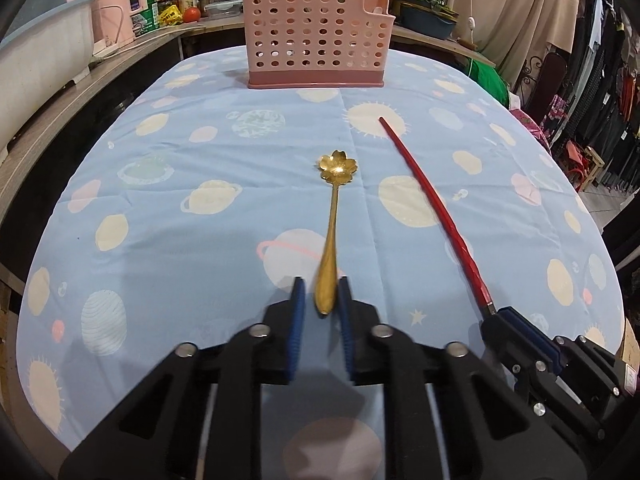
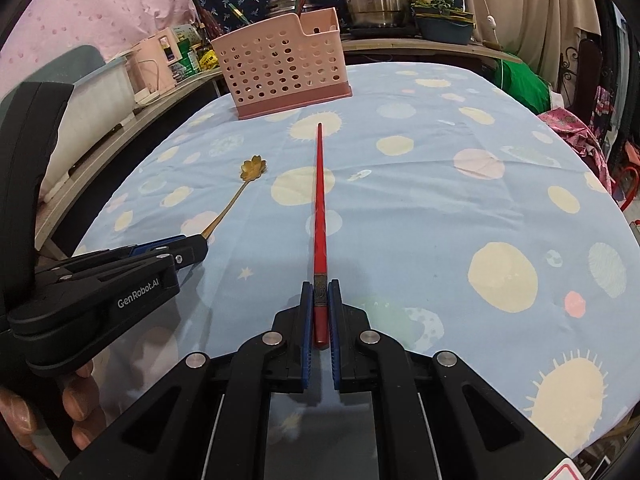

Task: Organize utensils
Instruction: 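Close the right tool on the red chopstick while the left tool grasps the gold spoon, then lift the chopstick and spoon and carry them toward the pink basket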

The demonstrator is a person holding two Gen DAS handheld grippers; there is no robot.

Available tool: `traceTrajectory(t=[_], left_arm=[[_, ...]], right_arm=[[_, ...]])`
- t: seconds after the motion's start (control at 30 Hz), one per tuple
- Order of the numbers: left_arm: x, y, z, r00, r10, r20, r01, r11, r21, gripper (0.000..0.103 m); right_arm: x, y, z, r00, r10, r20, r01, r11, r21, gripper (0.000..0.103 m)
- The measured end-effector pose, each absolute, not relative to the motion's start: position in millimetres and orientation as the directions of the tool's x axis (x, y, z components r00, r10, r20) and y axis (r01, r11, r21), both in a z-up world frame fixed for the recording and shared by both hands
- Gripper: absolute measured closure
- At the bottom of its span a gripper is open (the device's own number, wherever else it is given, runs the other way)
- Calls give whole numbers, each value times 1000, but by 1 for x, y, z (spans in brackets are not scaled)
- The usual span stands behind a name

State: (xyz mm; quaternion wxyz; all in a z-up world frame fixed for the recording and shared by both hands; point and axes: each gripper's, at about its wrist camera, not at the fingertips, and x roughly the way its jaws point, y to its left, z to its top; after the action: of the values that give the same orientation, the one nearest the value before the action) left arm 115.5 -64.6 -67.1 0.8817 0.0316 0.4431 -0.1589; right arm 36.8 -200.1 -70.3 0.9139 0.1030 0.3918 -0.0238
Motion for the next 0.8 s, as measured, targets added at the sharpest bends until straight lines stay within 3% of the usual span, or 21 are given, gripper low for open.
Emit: traceTrajectory(t=[0.33, 0.8], left_arm=[[109, -61, -45, 580, -263, -771, 309, 947, -90, 92], [114, -49, 24, 670, -317, -671, 308, 941, -136, 93]], right_arm=[[32, -204, -55, 713, 44, -700, 123, 975, 187, 96], [41, -219, 18, 821, 55, -569, 90, 970, 224, 96]])
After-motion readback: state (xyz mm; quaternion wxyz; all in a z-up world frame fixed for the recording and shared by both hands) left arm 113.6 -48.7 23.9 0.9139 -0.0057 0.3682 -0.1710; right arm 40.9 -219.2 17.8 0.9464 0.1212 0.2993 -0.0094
